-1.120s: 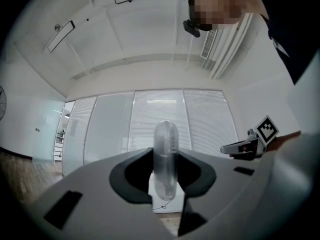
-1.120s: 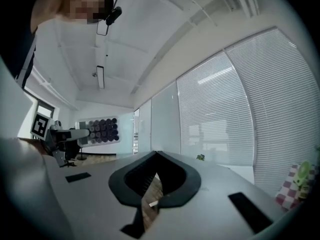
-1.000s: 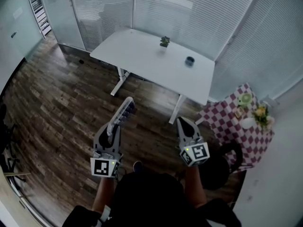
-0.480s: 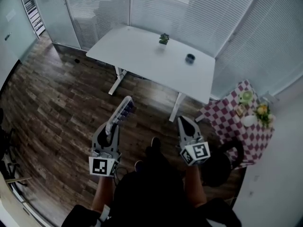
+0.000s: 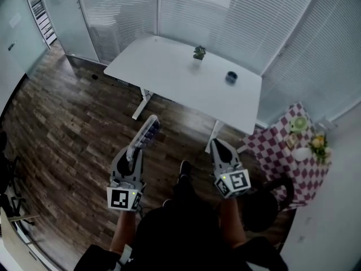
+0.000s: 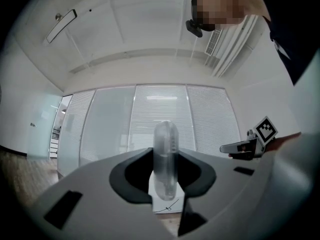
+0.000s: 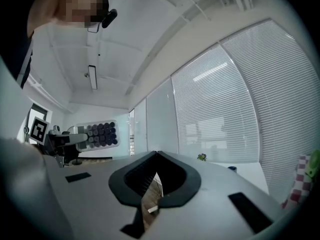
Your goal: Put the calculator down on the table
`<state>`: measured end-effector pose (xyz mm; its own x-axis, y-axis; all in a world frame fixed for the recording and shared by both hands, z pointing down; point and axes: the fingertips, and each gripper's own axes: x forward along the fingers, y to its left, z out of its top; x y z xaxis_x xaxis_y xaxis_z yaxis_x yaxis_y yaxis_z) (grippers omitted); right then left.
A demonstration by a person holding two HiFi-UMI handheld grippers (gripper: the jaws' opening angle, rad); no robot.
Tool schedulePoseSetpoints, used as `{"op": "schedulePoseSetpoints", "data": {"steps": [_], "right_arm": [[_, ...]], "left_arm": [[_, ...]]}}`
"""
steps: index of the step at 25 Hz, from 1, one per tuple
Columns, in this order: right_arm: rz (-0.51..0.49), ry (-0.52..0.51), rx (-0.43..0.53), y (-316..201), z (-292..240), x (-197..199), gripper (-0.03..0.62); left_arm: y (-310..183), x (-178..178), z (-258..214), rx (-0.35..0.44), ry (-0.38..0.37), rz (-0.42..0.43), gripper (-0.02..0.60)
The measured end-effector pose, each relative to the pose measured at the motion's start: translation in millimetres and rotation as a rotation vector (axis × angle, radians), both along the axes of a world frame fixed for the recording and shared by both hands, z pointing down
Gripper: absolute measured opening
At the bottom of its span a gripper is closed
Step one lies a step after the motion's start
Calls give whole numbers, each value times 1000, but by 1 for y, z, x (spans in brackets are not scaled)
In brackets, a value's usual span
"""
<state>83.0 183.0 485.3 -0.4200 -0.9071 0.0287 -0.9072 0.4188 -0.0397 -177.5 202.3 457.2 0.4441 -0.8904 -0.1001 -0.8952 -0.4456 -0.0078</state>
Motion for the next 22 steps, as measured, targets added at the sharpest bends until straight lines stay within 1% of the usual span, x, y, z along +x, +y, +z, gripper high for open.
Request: {"op": "schedulePoseSetpoints", "data": {"steps": [4, 9, 13, 16, 20, 22], "right_arm": [[-1, -14, -7, -22, 2, 4, 6], [5, -20, -10, -49, 3, 10, 6], [-11, -15, -31, -69, 4, 13, 6], [-12, -6, -45, -86, 7, 22, 6], [-13, 4, -44, -120, -1, 35, 6], [-25, 10, -41, -139, -3, 39, 6]], "left_arm": [[-22, 9, -2, 12, -3, 13, 101], [-49, 12, 0, -1, -7, 14, 101], [-72, 17, -2, 7, -6, -3, 101], [-91, 22, 0, -1, 15, -15, 101], [-119, 28, -1, -21, 22, -40, 101], [-135, 32, -5, -19, 16, -50, 101]]}}
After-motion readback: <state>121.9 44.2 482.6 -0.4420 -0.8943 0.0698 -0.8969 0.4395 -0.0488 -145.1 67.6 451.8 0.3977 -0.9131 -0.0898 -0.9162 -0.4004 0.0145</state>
